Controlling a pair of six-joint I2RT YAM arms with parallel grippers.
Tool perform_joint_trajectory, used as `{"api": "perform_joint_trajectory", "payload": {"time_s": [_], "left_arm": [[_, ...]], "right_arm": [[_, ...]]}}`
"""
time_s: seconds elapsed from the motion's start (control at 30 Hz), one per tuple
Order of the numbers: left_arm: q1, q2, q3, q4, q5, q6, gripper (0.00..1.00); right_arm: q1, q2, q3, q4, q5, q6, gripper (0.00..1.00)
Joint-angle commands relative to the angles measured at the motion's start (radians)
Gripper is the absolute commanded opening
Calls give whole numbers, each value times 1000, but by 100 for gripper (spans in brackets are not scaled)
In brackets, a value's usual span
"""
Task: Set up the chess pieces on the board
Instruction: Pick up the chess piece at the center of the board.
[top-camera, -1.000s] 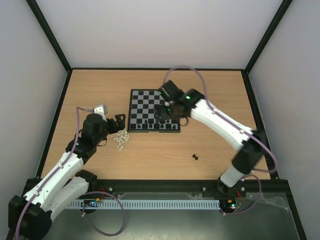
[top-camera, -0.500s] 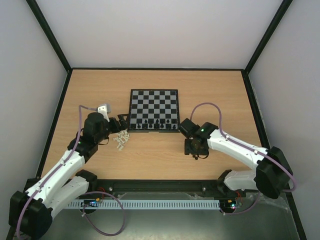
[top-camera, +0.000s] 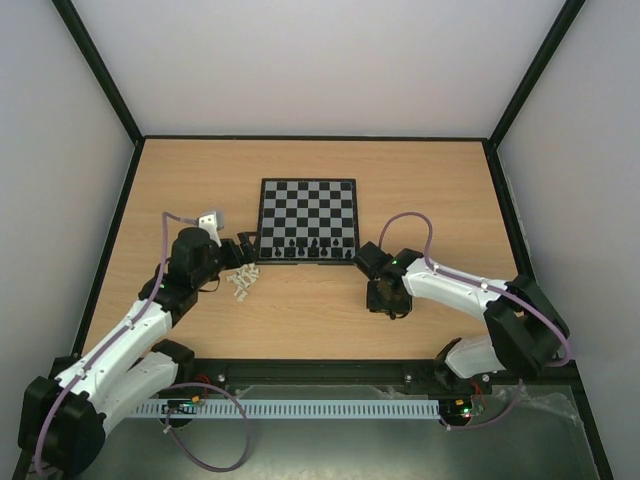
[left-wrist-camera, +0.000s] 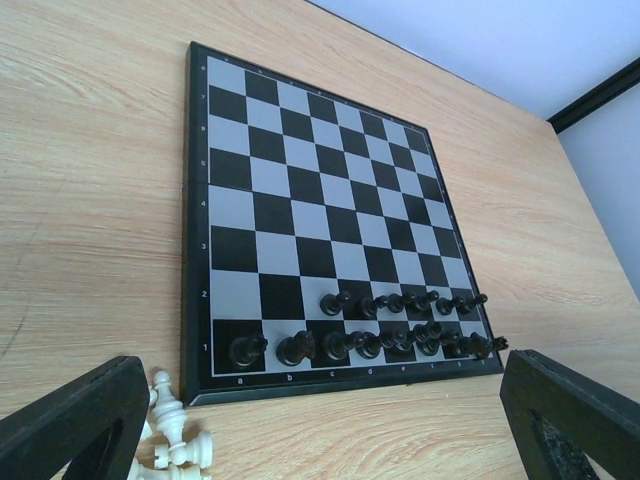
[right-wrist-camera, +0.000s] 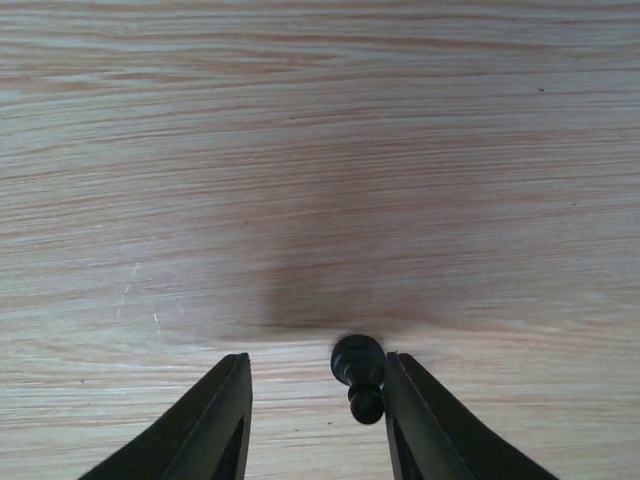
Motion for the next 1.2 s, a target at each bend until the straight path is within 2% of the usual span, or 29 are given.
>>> {"api": "perform_joint_trajectory", "payload": {"time_s": [0.0,0.17,0.9,0.97,1.17], "left_arm": [[2,3,-9,23,3,-2,99],[2,10,-8,25,1,-2,100],[2,32,-10,39,7,-2,99],[2,37,-10,39,9,-1,100],[2,38,-14,43,7,-1,100]], "right_arm": [[-13,15,-23,9,1,-4,37],[-16,14,-32,10,-8,-7,31],[-1,-16,-42,-29,-58,-5,28],[6,-9,-43,-32,-58,-5,21],[21,18,-37,-34,-46,-3,12]]}}
